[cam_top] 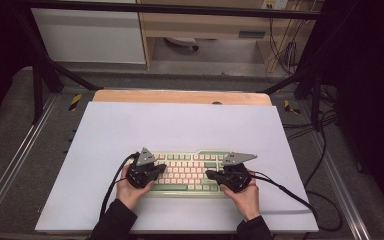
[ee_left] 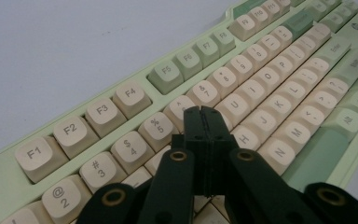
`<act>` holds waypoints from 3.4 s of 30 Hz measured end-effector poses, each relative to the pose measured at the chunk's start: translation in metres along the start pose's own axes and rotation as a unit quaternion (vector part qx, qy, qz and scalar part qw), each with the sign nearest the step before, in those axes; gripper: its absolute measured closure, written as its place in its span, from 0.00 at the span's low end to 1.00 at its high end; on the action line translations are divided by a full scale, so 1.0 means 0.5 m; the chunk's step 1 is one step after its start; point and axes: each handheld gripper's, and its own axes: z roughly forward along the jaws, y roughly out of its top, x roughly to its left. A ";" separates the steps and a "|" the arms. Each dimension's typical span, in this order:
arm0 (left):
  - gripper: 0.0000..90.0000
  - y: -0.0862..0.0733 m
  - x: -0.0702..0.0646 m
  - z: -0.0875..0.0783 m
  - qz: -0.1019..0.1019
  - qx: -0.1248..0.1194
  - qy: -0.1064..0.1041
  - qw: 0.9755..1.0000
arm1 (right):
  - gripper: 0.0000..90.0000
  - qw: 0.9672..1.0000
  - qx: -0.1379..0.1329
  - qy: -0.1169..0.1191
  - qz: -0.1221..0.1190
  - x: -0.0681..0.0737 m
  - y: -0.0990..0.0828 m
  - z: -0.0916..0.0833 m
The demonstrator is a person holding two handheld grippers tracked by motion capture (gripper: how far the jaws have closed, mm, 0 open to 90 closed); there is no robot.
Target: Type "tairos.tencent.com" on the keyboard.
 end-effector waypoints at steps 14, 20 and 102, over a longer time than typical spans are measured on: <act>1.00 -0.005 -0.002 0.010 0.008 0.005 -0.001 1.000 | 1.00 1.000 0.000 0.000 -0.002 0.000 0.000 0.000; 1.00 -0.004 -0.003 -0.004 0.012 -0.003 -0.005 1.000 | 1.00 1.000 0.000 0.000 -0.002 0.001 0.000 -0.001; 1.00 -0.067 0.060 -0.118 -0.026 -0.019 0.004 0.999 | 1.00 1.000 0.004 0.020 -0.006 0.031 0.009 0.028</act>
